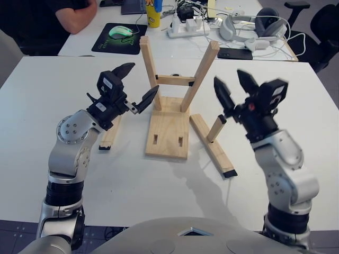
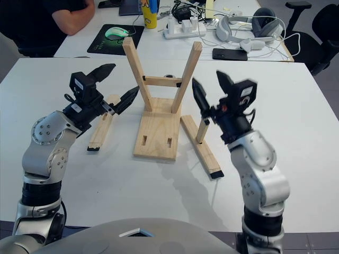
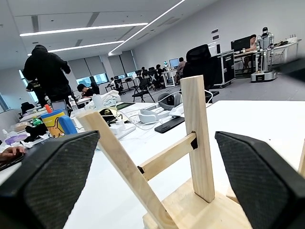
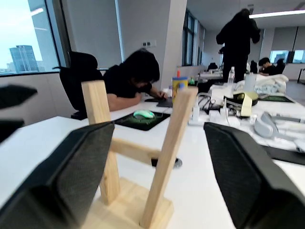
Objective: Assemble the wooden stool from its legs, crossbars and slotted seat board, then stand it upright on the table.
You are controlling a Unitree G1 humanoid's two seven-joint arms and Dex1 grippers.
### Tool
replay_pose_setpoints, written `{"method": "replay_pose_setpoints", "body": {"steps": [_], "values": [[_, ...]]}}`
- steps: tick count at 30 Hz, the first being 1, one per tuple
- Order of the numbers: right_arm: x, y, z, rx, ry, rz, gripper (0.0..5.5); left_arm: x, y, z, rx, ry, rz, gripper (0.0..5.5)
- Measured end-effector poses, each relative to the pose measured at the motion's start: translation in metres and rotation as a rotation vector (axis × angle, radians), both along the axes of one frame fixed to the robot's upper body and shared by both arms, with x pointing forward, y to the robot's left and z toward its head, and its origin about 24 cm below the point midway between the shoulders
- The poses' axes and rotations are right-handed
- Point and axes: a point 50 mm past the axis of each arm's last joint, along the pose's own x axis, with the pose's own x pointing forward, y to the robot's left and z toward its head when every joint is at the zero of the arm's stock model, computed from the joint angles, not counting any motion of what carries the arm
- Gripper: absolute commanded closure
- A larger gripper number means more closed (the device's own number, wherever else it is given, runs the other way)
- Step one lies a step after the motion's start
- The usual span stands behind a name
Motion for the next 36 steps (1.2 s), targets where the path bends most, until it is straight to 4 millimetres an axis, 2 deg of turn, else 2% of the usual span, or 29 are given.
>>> {"method": "replay_pose_setpoints", "body": {"steps": [1,4,11,19,25,29,33,36], "values": [[0.005,0.0,0.007,0.017,-0.012,0.016,2.85,0.0,0.0,-0.001,-0.004,-0.005,0.011,1.01],[0.015,0.001,0.012,0.035,0.005,0.046,3.28,0.0,-0.002,0.0,-0.019,-0.026,0.027,1.01],[0.028,0.006,-0.008,0.02,0.11,0.104,4.35,0.002,-0.006,-0.003,-0.036,-0.043,0.059,1.01],[0.025,-0.002,-0.032,-0.02,0.194,0.099,5.46,0.004,-0.005,-0.005,-0.04,-0.042,0.091,1.01],[0.03,0.0,-0.028,-0.034,0.166,0.105,5.46,0.005,-0.004,-0.006,-0.042,-0.039,0.101,1.01],[0.034,0.009,0.001,-0.049,0.034,0.129,5.46,0.005,-0.005,-0.006,-0.042,-0.048,0.11,1.01],[0.033,0.013,0.021,-0.05,-0.058,0.138,5.46,0.005,-0.005,-0.006,-0.04,-0.049,0.113,1.01],[0.031,0.015,0.015,-0.094,-0.04,0.137,5.46,0.005,-0.004,-0.006,-0.04,-0.051,0.117,1.01]]}}
